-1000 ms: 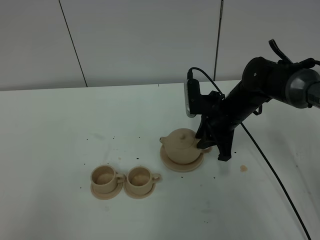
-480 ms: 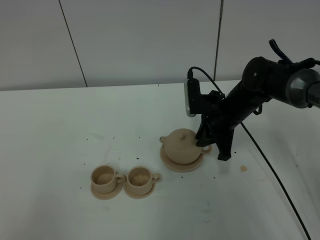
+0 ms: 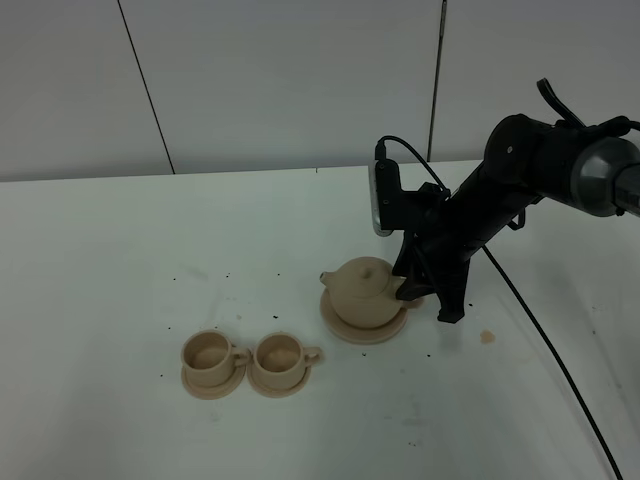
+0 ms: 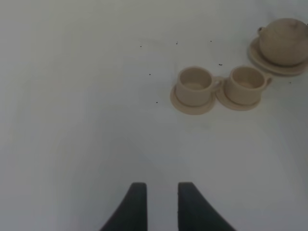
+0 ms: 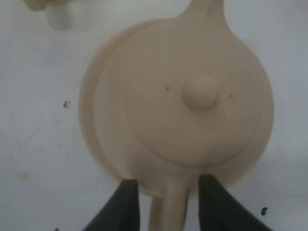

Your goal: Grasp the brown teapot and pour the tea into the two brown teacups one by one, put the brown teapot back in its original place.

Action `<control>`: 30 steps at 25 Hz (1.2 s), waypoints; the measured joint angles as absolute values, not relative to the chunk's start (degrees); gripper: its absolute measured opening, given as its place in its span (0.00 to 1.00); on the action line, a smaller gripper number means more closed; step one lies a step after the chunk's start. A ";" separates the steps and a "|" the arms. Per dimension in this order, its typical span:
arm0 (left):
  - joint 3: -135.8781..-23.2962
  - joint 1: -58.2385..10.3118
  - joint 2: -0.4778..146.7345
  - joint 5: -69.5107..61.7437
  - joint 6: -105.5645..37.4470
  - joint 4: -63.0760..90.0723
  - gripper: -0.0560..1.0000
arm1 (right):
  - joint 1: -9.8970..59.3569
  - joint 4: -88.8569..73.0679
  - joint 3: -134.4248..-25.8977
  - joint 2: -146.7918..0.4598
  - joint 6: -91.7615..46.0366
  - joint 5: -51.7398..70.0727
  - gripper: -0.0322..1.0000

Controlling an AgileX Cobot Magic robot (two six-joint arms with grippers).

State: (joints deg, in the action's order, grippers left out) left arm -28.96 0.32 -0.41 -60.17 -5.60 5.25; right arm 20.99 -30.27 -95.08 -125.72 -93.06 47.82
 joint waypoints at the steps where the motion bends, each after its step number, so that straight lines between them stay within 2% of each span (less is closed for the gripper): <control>1: -28.96 0.32 -0.41 -60.17 -5.60 5.25 0.27 | 20.99 -30.27 -95.08 -125.72 -93.06 47.82 0.32; 30: -28.96 0.32 -0.41 -60.17 -5.60 5.25 0.27 | 21.82 -23.88 -95.02 -124.48 -88.73 48.89 0.29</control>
State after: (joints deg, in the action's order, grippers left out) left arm -28.96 0.32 -0.41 -60.17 -5.60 5.25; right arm 21.82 -23.88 -95.02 -124.48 -88.73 48.89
